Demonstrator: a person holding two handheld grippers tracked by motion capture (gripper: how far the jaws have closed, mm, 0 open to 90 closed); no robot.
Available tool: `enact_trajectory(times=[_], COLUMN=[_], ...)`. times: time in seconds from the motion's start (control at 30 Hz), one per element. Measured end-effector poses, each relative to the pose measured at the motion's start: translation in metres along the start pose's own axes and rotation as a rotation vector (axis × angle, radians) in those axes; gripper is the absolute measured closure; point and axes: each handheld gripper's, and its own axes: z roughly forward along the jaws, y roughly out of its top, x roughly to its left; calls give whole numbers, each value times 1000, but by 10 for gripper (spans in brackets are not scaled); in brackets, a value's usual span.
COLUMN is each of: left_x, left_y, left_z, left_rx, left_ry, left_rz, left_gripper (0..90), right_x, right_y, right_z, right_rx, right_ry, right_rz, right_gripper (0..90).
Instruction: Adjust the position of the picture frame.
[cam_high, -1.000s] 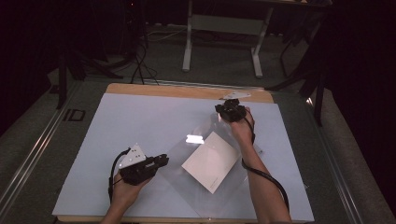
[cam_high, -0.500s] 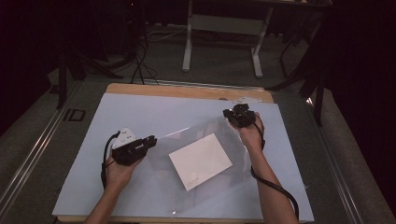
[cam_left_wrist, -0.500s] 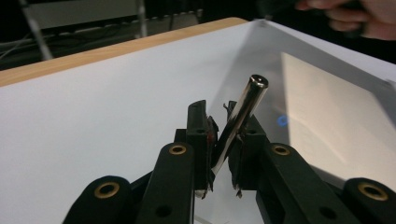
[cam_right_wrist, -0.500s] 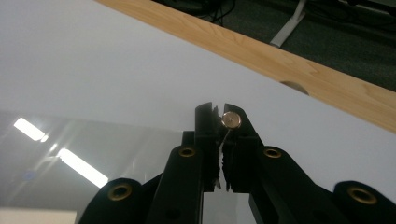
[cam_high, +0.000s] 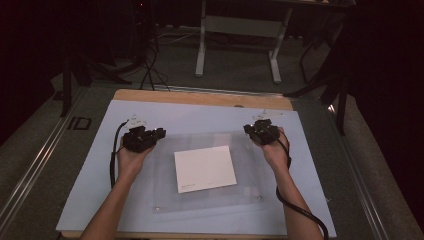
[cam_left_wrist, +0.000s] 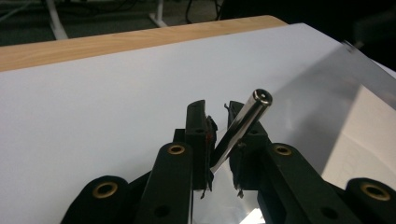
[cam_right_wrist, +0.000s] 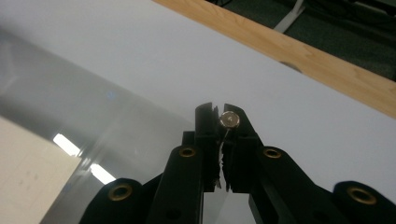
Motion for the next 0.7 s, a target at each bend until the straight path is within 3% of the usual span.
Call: enact_trajectory(times=[0.1, 0.2, 0.3, 0.43, 0.7], left_x=[7, 15, 15, 18, 18], left_y=[2, 3, 1, -6, -15], left_z=[7, 18, 26, 38, 54], left_rx=[18, 30, 54, 96, 164], left_ry=[5, 5, 19, 31, 76], left_rz=[-22, -74, -64, -92, -67], left_gripper=[792, 792, 814, 819, 833], right_x=[2, 9, 6, 2, 0], right_y=[-1, -2, -9, -24, -41], right_z=[-2, -1, 5, 17, 31], right_rx=[3, 31, 38, 61, 62], right_ry=[5, -10, -4, 18, 23], right_rz=[-3, -49, -12, 30, 80], right_gripper=[857, 855, 855, 854, 854])
